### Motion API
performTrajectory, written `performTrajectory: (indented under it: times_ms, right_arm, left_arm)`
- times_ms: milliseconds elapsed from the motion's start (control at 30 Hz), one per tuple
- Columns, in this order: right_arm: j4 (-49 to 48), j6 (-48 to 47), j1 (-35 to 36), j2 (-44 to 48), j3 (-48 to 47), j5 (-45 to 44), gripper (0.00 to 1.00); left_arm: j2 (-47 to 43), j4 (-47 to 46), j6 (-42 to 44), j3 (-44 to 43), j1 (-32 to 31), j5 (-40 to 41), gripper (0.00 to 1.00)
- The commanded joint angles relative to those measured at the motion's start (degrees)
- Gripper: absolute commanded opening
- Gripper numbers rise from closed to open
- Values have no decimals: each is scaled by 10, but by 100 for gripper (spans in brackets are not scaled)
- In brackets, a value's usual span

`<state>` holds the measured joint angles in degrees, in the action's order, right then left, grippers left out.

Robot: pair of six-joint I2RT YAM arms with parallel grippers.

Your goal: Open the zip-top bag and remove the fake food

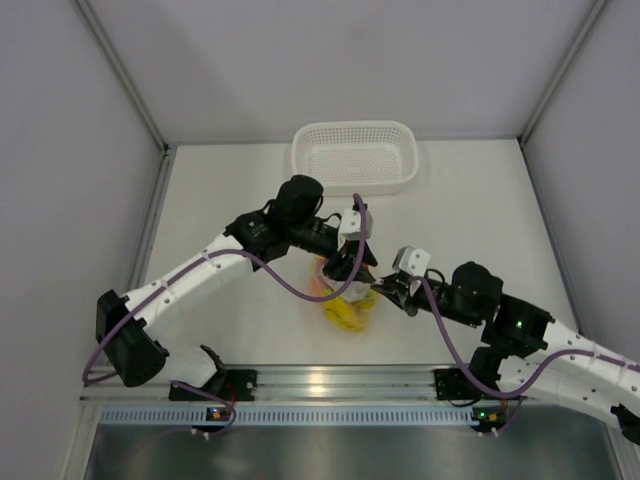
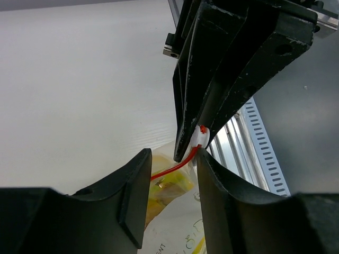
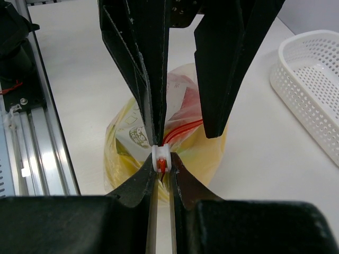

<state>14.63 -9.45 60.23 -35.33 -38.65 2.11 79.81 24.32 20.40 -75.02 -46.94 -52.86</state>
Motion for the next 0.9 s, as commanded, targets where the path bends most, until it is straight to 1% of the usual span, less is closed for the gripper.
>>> performTrajectory:
  times_ms: [0,167,267,300,333,367,400,533,600,667,733,767,800,833,867]
  right_arm:
    - [-34,-6,3,3,-20,5,0]
    - [-35,-4,3,10,-19,1,0]
    - [-38,-3,3,11,-18,1,0]
    - [-39,-2,4,10,-18,3,0]
    - [-39,-1,3,9,-19,5,0]
    - [-39,-1,3,5,-19,6,0]
    - [-40,-1,3,5,-19,4,0]
    - [-43,0,3,5,-16,-3,0]
    - [-44,2,3,8,-14,-8,0]
    - [-46,7,3,11,-9,-14,0]
    - [-44,12,3,17,-4,-18,7]
    - [-44,21,3,24,-1,-18,26]
    - [-48,27,3,31,4,-39,32]
    - [-53,33,3,38,14,-41,36]
    - [-59,47,3,53,19,-40,43]
  left_arm:
    - [1,-23,20,8,-1,-6,46]
    - [1,-23,24,17,-1,-3,47]
    - [7,-23,26,17,-1,-3,41]
    - [10,-23,26,15,-1,-4,38]
    - [16,-23,24,14,-1,-6,37]
    - [17,-24,22,9,-1,-9,32]
    - [18,-23,22,8,-1,-16,24]
    - [19,-23,22,4,-1,-21,0]
    - [15,-23,26,3,-1,-12,0]
    - [4,-23,27,2,-1,19,0]
    - [-9,-23,20,-1,-1,61,0]
    - [-12,-23,19,-6,-1,70,0]
    - [-17,-23,15,-10,-1,79,0]
    - [-23,-23,7,-13,-1,87,0]
    - [-26,-23,5,-18,-1,95,0]
